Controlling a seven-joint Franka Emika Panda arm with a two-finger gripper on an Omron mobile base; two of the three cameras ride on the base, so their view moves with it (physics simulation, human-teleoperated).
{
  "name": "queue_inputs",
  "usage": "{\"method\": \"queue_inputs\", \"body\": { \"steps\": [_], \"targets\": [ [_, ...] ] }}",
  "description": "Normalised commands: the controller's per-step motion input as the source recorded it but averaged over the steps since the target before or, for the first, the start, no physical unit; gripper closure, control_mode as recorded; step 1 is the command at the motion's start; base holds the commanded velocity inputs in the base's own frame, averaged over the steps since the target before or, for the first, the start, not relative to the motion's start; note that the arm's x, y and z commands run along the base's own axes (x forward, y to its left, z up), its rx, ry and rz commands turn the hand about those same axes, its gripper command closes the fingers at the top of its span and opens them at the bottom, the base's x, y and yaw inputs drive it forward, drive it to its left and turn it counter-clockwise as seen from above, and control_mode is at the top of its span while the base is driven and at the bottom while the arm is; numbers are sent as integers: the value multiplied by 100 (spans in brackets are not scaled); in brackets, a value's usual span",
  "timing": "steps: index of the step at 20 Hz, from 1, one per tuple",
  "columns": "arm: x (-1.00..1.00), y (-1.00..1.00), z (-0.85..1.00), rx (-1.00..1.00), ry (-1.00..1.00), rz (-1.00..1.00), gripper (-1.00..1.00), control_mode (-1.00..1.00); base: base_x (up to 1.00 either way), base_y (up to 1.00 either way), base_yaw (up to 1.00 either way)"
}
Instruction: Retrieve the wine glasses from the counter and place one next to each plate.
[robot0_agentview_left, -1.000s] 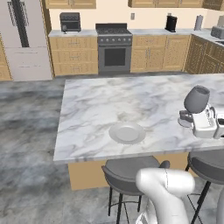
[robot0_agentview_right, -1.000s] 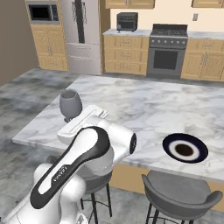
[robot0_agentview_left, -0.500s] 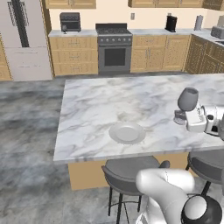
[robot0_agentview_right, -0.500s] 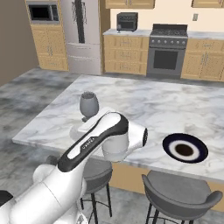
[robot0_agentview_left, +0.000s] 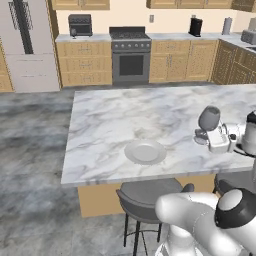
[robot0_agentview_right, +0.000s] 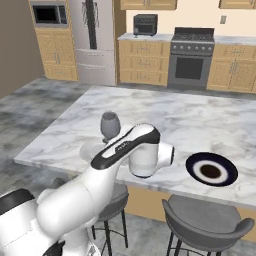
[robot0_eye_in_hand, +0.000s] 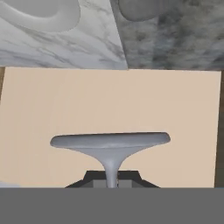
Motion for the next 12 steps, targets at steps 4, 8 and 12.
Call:
{"method": "queue_inputs", "body": {
  "steps": [4, 8, 12],
  "targets": [
    [26, 0, -26, -9, 0, 2, 100, -100, 0, 0, 0],
    [33, 0, -21, -7, 6, 0, 100, -100, 0, 0, 0],
    [36, 1, -17, -9, 10, 0, 100, -100, 0, 0, 0]
  ]
}}
